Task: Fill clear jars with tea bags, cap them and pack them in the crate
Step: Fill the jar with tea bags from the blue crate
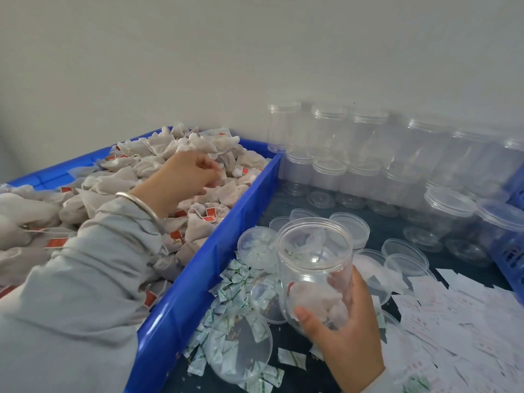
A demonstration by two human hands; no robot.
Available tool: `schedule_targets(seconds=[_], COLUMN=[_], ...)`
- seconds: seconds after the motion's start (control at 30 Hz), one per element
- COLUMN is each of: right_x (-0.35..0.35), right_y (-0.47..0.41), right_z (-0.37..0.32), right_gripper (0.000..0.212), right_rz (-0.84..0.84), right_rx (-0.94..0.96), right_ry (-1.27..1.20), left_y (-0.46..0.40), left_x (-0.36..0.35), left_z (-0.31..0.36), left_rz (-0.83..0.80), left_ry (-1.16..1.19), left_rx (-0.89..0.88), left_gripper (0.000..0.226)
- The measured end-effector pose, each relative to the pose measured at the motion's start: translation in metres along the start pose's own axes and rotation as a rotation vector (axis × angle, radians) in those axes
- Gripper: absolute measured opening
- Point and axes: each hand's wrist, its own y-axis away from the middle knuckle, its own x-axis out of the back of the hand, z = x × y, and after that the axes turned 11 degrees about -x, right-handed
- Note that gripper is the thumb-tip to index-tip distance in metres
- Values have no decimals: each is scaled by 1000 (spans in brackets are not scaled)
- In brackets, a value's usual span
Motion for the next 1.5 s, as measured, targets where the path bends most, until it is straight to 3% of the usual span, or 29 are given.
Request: schedule_targets(seconds=[0.07,0.2,0.43,0.57,0.63,0.8,0.93,1.0,1.1,1.2,1.3,1.4,1.5], right_x=[0,2,2,1,1,1,1,0,-1,-3,-4,-5,-5], right_y=[0,-1,-1,-1,-1,0,2,3,4,4,5,5,5], right_z=[0,0,-1,2,2,0,-1,-2,-3,-3,-2,-2,-2], right_gripper=[106,107,106,101,98,96,98,97,97,96,96,96,97], right_rz=[-2,-3,6,23,24,23,22,29,30,32,11,-7,0], right_rx=[1,8,-14,-12,-10,-15,-54,-62,-57,-43,-59,-51,-36], right_ry=[-4,-7,-28,-11,-7,-10,-4,6,10,37,13,14,13], left_y=[-4,-1,8,8,7,-3,2,10,21,33,41,44,46], left_x=[-1,-13,-12,-8,-6,-2,-5,-9,-15,-24,-31,-36,-39], left_z=[-16,-32,-35,-33,-34,-27,0,16,35,46,50,50,49], left_rz=[-85,-446,-537,-581,-550,-323,-208,-285,-432,-538,-612,-655,-701], left_ry=[-458,-803,-811,-855,-824,-643,111,453,709,757,607,437,447], left_rx=[-40,41,182,200,213,80,72,49,-17,-50,-115,-162,-163], left_gripper=[15,21,49,37,19,40,22,23,30,31,22,29,30])
